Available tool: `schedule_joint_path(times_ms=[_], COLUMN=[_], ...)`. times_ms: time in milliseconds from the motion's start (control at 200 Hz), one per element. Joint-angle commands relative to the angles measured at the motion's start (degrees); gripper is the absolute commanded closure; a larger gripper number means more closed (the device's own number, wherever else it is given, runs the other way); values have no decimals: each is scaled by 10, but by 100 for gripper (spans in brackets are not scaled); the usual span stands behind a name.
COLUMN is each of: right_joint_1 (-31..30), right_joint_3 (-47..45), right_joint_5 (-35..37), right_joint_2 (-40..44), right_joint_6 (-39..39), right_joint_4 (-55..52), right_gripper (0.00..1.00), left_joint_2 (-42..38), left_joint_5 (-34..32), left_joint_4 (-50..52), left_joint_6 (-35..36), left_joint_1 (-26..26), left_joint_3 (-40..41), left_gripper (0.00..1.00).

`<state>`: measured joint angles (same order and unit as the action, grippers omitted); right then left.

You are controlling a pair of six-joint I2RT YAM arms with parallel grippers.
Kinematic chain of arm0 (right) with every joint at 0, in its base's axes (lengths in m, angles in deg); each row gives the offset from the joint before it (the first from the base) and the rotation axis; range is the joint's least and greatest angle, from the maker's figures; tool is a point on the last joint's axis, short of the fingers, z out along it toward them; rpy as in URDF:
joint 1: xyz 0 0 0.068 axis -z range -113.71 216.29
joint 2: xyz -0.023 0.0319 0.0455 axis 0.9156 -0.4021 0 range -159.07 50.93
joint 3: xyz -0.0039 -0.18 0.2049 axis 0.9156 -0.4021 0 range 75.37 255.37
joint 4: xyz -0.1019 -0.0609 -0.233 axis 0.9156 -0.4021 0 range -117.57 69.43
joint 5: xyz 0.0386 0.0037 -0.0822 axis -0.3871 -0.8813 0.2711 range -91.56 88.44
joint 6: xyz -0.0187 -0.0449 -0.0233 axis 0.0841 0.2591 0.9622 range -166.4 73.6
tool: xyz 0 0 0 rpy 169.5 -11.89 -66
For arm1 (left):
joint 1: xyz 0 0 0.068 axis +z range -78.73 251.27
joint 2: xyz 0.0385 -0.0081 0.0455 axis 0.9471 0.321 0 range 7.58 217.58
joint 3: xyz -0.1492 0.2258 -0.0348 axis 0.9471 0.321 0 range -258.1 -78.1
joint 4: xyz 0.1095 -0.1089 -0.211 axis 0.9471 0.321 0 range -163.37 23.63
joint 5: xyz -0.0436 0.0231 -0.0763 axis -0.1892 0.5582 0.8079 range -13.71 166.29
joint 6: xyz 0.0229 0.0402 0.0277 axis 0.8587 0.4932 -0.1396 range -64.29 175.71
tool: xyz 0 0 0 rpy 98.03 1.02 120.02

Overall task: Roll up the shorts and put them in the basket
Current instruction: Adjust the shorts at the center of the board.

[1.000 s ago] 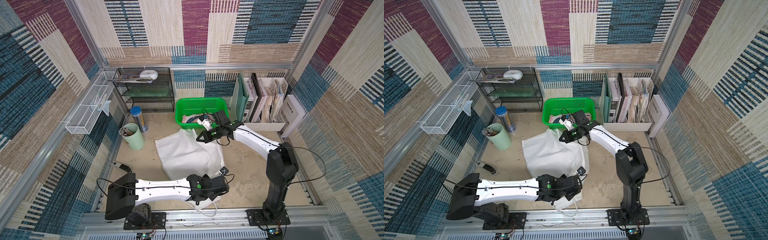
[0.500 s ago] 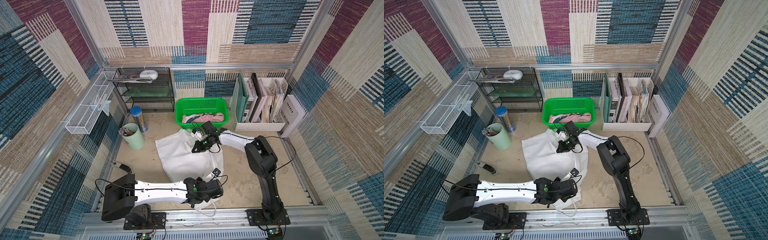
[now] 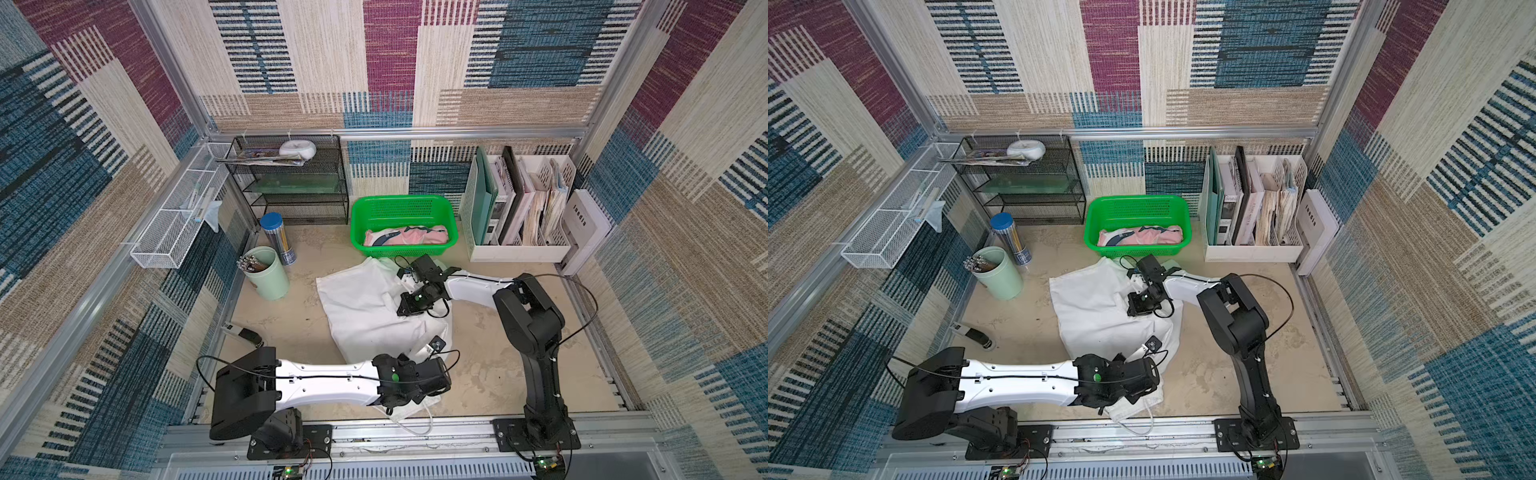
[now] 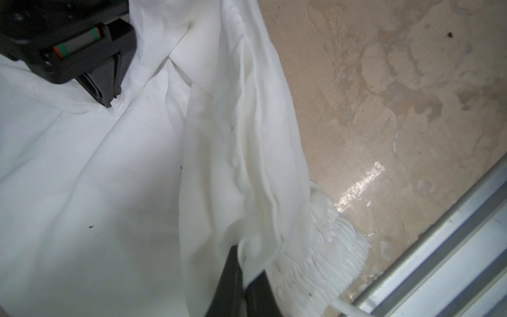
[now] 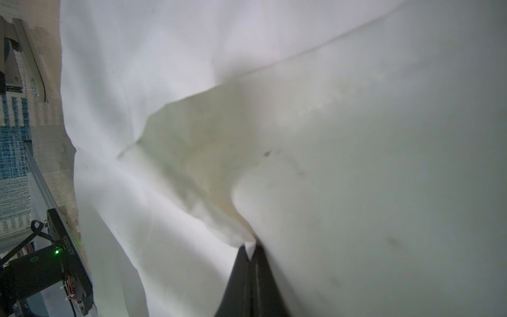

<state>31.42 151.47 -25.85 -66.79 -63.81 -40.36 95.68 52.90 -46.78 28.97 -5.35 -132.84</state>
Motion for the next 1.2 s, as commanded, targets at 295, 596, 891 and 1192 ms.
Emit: schedule_joint_path(times_ms=[295,596,891,1192], right_joint_1=[95,114,114,102], right_joint_3=[-141,-103,62,192], right_joint_5=[136,257,281,247], right_joint_2=[96,194,210,166], right_joint_6=[-44,7,42,56], right_joint_4=[-26,-112,-182,-208], right_gripper=[100,100,100,100], left_joint_2=[30,25,4,-52], left_joint_5=[20,21,15,-15], left_joint_4=[-6,2,10,11], left_joint_6=[10,22,22,-2], left_joint_1=[0,0,0,-2], left_joint_3=[-20,-35,-49,-22], left_gripper=[100,100,100,100])
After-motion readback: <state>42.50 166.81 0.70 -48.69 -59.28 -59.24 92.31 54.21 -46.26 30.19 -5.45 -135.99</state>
